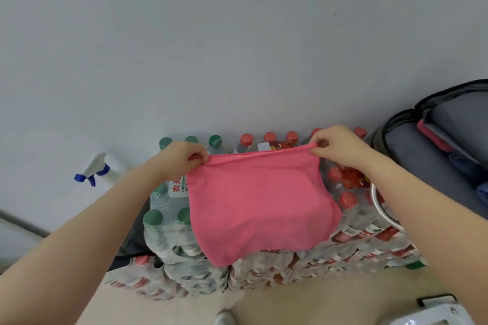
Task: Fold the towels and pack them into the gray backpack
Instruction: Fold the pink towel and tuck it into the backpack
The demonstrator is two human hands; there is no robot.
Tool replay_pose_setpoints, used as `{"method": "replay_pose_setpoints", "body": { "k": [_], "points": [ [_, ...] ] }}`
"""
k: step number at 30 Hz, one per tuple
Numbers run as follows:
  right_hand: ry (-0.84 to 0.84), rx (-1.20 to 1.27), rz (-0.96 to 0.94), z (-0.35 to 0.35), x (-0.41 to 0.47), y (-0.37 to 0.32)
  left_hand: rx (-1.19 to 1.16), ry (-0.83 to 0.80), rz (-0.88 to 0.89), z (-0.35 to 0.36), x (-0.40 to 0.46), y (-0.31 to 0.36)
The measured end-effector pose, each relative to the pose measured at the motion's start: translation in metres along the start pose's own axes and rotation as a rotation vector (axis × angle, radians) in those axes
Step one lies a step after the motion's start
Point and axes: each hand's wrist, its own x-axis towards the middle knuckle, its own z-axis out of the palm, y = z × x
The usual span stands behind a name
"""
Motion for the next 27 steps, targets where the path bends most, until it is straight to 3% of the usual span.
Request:
{"method": "replay_pose_setpoints", "body": {
  "k": [5,11,16,20,24,27],
  "points": [
    [0.158,0.241,0.054,-0.013,-0.018,-0.003,-0.025,0.133,-0.04,0.002,-0.024,0.006],
    [0.082,-0.003,-0.009,-0.022,-0.065,0.005,0.085,0.374,0.112,0.015,-0.057,0.033],
    [0.165,0.19,0.04,-0.028,-0.112,0.01,0.145,0.639,0.23,0.03,-0.099,0.064],
    [0.211,0.242,0.027,-0.032,-0.145,0.012,0.141,0.764,0.154,0.04,-0.135,0.083],
    [0.271,0.108,0.013,-0.026,-0.171,0.009,0.127,0.788,0.136,0.054,-0.166,0.096],
    [0.255,0.154,0.038,-0.019,-0.185,0.006,0.017,0.815,0.04,0.064,-0.186,0.104]
  ]
}}
